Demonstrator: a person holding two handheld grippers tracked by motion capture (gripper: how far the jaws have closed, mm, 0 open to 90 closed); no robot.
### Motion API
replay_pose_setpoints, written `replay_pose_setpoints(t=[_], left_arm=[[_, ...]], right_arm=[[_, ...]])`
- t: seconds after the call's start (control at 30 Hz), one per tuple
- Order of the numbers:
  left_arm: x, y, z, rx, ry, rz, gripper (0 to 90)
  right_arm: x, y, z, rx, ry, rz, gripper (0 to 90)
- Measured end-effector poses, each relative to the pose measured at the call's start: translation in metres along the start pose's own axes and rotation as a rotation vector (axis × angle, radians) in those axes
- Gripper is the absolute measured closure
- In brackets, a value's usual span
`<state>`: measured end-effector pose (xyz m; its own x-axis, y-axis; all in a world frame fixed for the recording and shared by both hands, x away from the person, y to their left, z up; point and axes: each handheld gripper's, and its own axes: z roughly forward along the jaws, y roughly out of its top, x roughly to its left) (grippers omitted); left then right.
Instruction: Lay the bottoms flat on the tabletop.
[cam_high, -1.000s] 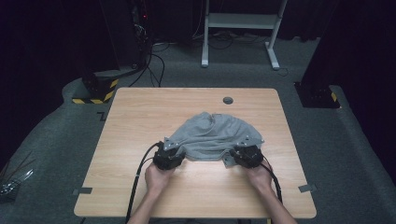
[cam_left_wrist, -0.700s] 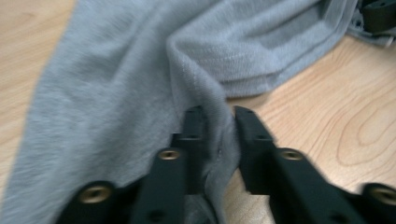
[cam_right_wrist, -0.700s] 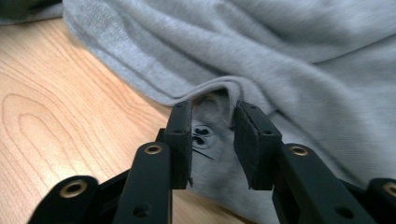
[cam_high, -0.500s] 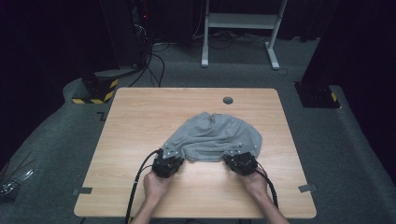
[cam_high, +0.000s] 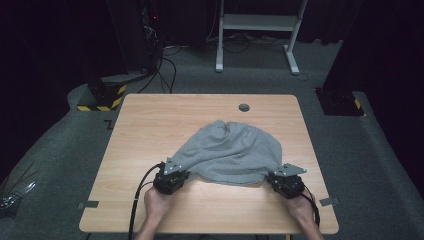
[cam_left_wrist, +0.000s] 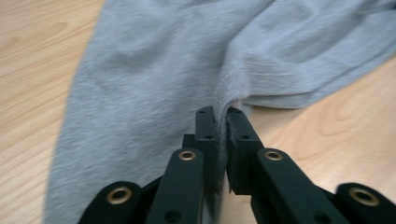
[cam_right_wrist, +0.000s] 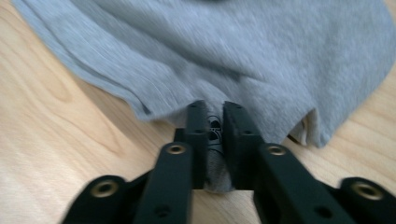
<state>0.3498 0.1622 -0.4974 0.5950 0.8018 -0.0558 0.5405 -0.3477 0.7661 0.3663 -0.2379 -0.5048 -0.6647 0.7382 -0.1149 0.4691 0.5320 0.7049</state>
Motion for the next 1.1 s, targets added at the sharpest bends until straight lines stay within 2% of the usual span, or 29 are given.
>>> replay_pose_setpoints(t=[0.07, 0.13, 0.23, 0.27, 0.3, 0.43, 0.5, 0.53, 0.6, 0.73, 0.77, 0.8, 0.9, 0.97, 1.0, 1.03, 1.07, 1.1], left_arm=[[-0.004, 0.006, -0.001, -0.02, -0.043, 0.032, 74.7], [-0.009, 0.012, -0.002, -0.024, -0.034, 0.059, 63.3], [-0.017, 0.021, 0.0, -0.008, -0.017, 0.1, 58.0], [-0.018, 0.024, 0.004, -0.001, -0.014, 0.096, 58.1], [-0.018, 0.025, 0.006, 0.002, -0.011, 0.089, 59.2], [-0.011, 0.027, 0.015, 0.011, -0.001, 0.017, 61.4], [-0.009, 0.028, 0.016, 0.004, 0.018, 0.003, 58.6], [-0.01, 0.028, 0.015, -0.002, 0.024, 0.001, 55.9], [-0.01, 0.029, 0.012, -0.012, 0.04, 0.007, 51.0], [-0.006, 0.03, 0.007, -0.024, 0.059, -0.01, 46.1], [-0.005, 0.03, 0.007, -0.024, 0.063, -0.012, 45.8], [-0.003, 0.03, 0.007, -0.022, 0.066, -0.017, 45.6], [-0.001, 0.029, 0.012, -0.008, 0.075, -0.027, 45.6], [-0.001, 0.028, 0.022, 0.026, 0.076, -0.029, 45.8], [-0.001, 0.027, 0.025, 0.037, 0.078, -0.026, 46.0], [-0.001, 0.027, 0.025, 0.037, 0.078, -0.026, 46.4], [0.001, 0.024, 0.034, 0.057, 0.093, -0.027, 46.8], [0.003, 0.023, 0.037, 0.061, 0.096, -0.033, 47.2]], right_arm=[[0.004, 0.006, -0.001, -0.028, 0.028, 0.004, 72.8], [0.01, 0.019, 0.001, -0.061, 0.061, 0.003, 69.2], [0.023, 0.037, 0.013, -0.063, 0.111, -0.003, 67.8], [0.027, 0.04, 0.017, -0.059, 0.119, -0.009, 67.1], [0.035, 0.048, 0.029, -0.038, 0.147, -0.016, 65.5], [0.05, 0.057, 0.054, 0.003, 0.178, -0.033, 66.7], [0.054, 0.058, 0.063, 0.033, 0.178, -0.038, 69.1], [0.054, 0.058, 0.065, 0.022, 0.182, -0.035, 71.0], [0.054, 0.057, 0.062, 0.033, 0.2, -0.044, 75.2], [0.057, 0.043, 0.043, 0.059, 0.28, -0.112, 75.7], [0.056, 0.039, 0.039, 0.064, 0.287, -0.114, 75.6], [0.055, 0.034, 0.034, 0.066, 0.291, -0.114, 75.5], [0.05, 0.025, 0.025, 0.066, 0.263, -0.095, 72.9], [0.049, 0.028, 0.025, 0.046, 0.213, -0.078, 68.0], [0.048, 0.033, 0.027, 0.017, 0.187, -0.05, 65.3], [0.048, 0.033, 0.027, 0.017, 0.187, -0.05, 65.3], [0.047, 0.042, 0.031, -0.025, 0.175, -0.005, 63.4], [0.048, 0.047, 0.037, -0.019, 0.17, 0.001, 62.9]])
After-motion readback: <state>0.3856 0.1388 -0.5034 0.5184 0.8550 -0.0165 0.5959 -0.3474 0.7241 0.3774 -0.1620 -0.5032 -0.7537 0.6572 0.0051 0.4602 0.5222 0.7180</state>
